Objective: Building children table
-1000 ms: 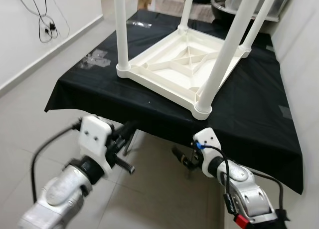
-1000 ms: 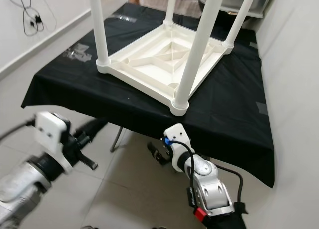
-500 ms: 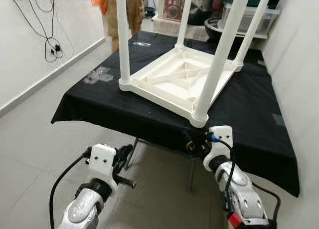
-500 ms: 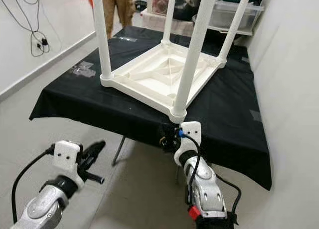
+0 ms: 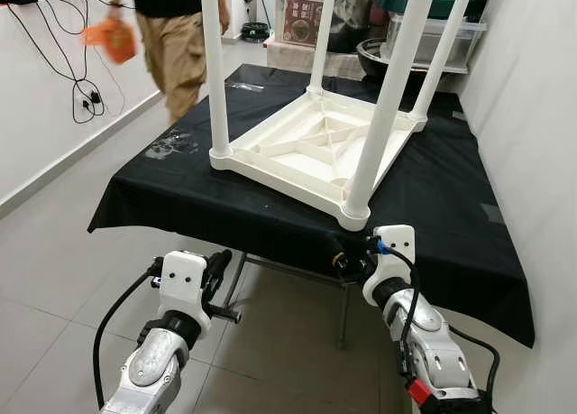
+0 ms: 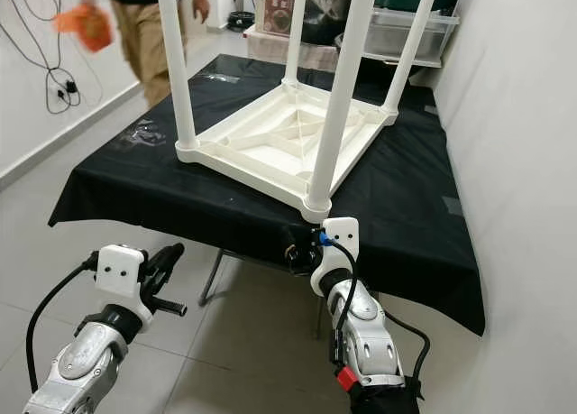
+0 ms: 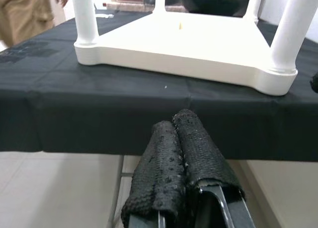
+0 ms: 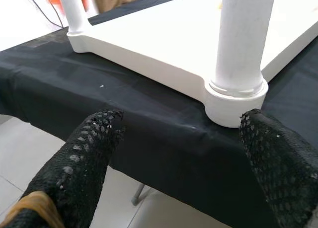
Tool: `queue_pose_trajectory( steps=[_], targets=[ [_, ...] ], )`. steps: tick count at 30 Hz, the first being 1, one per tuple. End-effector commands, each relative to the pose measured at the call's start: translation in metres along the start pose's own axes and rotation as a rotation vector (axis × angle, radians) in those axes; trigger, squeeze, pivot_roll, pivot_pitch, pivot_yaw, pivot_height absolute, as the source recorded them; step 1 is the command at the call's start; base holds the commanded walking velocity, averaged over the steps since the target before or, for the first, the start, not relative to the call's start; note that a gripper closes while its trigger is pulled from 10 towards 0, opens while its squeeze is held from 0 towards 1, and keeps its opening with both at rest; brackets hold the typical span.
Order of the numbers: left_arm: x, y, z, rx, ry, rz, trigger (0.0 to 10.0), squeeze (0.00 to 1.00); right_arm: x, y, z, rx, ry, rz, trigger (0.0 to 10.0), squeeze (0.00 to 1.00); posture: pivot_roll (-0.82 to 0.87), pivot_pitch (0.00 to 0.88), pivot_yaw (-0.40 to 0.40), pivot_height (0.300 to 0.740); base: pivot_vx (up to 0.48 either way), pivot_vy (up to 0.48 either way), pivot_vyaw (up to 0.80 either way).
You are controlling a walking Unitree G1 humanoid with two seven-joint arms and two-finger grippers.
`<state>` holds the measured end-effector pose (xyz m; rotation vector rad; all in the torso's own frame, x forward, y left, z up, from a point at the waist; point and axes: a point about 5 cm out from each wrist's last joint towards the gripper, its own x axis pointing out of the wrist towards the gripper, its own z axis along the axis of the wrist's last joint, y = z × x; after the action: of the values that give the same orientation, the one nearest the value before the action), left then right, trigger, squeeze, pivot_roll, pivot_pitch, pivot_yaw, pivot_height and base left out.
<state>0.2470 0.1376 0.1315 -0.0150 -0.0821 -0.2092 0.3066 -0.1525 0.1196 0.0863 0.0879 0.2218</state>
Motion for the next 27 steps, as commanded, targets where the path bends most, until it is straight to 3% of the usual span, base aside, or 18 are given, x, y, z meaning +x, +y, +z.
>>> queue_pose_trajectory(
  steps=[1, 14, 18, 27],
  targets=[
    [0.002, 0.002, -0.002, 0.005, 0.007, 0.001, 10.0, 0.0, 0.002, -0.001, 0.001, 0.008, 0.001, -0.005, 10.0, 0.0, 0.02, 0.122, -0.064, 0.74, 0.0, 0.0, 0.0],
    [0.005, 0.003, -0.003, -0.008, 0.012, -0.01, 10.0, 0.0, 0.005, -0.001, 0.002, 0.006, 0.006, -0.003, 10.0, 0.0, 0.02, 0.137, -0.065, 0.74, 0.0, 0.0, 0.0],
    [0.012, 0.005, -0.003, 0.002, 0.023, -0.041, 10.0, 0.0, 0.006, 0.0, 0.001, -0.006, 0.013, 0.003, 10.0, 0.0, 0.01, 0.133, -0.066, 0.74, 0.0, 0.0, -0.8],
    [0.012, 0.006, -0.001, 0.014, 0.015, -0.041, 10.0, 0.0, 0.007, 0.0, 0.001, -0.01, 0.014, 0.0, 10.0, 0.0, 0.01, 0.123, -0.068, 0.74, 0.0, 0.0, -0.8]
  ],
)
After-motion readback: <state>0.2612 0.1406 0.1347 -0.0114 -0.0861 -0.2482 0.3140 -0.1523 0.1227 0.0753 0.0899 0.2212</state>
